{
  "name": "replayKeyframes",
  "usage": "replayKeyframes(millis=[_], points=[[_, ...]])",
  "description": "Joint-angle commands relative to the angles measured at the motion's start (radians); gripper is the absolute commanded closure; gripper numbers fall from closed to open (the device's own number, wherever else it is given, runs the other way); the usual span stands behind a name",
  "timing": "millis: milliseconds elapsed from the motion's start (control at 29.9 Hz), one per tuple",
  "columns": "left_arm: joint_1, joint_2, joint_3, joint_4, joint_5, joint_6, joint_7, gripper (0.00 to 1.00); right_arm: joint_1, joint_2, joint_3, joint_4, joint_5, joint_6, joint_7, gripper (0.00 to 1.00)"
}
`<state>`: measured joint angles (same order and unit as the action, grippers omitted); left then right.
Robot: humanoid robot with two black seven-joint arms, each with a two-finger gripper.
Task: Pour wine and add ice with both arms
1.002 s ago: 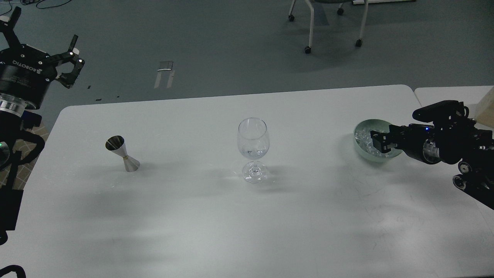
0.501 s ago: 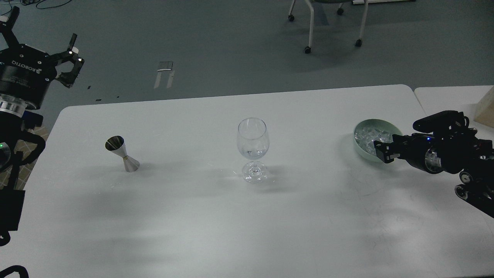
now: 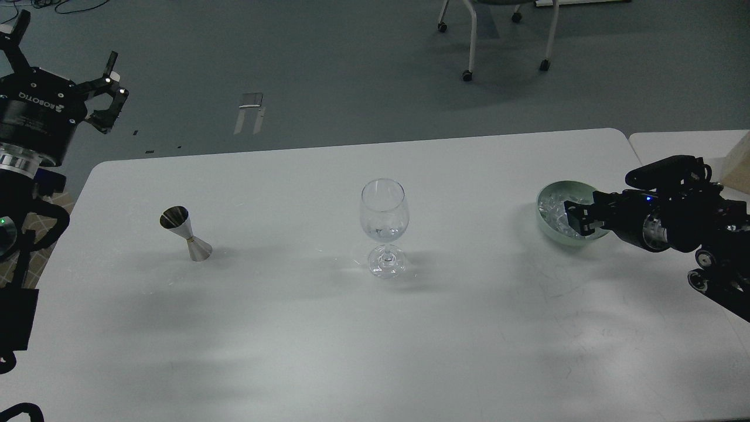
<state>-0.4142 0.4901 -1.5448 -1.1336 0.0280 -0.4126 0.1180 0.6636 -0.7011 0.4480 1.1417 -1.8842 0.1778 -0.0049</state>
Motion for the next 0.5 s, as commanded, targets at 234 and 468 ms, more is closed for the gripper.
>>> replayKeyframes(millis=[234, 468], points=[[0.002, 0.001, 0.0, 0.005, 0.004, 0.0, 0.0, 0.02, -0.009, 0.031, -0.006, -0.01, -0.001, 0.0, -0.015, 0.42], [0.002, 0.002, -0.001, 0.005, 0.0, 0.0, 0.0, 0.02, -0.007, 0.051, -0.008, -0.01, -0.003, 0.008, -0.033, 0.54]])
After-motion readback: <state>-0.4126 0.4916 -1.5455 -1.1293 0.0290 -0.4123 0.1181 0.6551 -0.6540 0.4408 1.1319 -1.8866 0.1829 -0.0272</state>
